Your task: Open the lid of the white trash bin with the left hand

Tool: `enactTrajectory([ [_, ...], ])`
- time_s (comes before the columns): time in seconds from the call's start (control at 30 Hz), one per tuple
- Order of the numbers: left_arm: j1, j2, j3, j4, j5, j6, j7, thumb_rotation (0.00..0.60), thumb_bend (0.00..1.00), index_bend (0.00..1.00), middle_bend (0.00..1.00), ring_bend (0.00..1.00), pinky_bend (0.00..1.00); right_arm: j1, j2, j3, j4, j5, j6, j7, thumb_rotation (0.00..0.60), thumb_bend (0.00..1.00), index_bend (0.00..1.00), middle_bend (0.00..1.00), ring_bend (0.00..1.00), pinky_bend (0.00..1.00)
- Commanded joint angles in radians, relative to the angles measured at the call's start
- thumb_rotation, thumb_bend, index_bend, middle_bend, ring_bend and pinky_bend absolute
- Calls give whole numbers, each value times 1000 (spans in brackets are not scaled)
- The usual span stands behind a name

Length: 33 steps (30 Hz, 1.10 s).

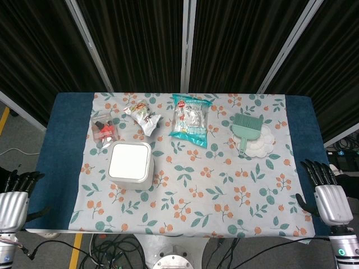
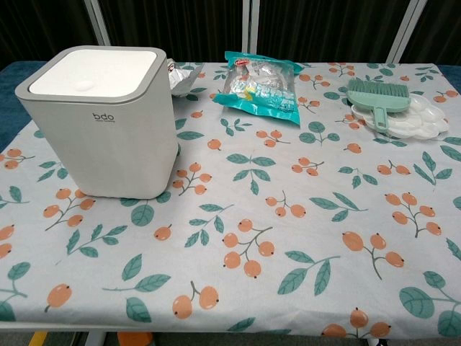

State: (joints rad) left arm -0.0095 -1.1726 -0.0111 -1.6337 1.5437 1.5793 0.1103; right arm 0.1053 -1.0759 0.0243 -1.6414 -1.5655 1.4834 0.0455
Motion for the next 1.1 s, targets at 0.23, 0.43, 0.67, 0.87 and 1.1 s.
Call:
enactTrajectory([
  [0.23, -3, -4, -3, 11, 11, 3, -11, 600, 0, 208, 170, 146, 3, -4, 4, -1, -5, 1, -3, 0, 600, 259, 0, 35, 0, 0],
  [0.43, -53, 27, -13, 5, 84, -17, -61, 600, 0, 208, 170, 146, 3, -10, 5, -4, -5, 5, -4, 0, 600, 259, 0, 35, 0, 0],
  [0.67, -201, 82, -22, -22, 232, -124, -167, 600, 0, 208, 170, 146, 3, -4, 7, 1, -11, 9, -18, -8, 600, 259, 0, 35, 0, 0],
  [0.87, -325, 91, -26, -58, 324, -224, -215, 600, 0, 206, 170, 146, 3, 2, 4, 3, -13, 17, -35, -15, 600, 259, 0, 35, 0, 0],
  [1.1, -414, 66, -31, -71, 341, -300, -229, 600, 0, 206, 170, 146, 3, 2, 4, 6, -13, 22, -38, -16, 600, 259, 0, 34, 0, 0],
])
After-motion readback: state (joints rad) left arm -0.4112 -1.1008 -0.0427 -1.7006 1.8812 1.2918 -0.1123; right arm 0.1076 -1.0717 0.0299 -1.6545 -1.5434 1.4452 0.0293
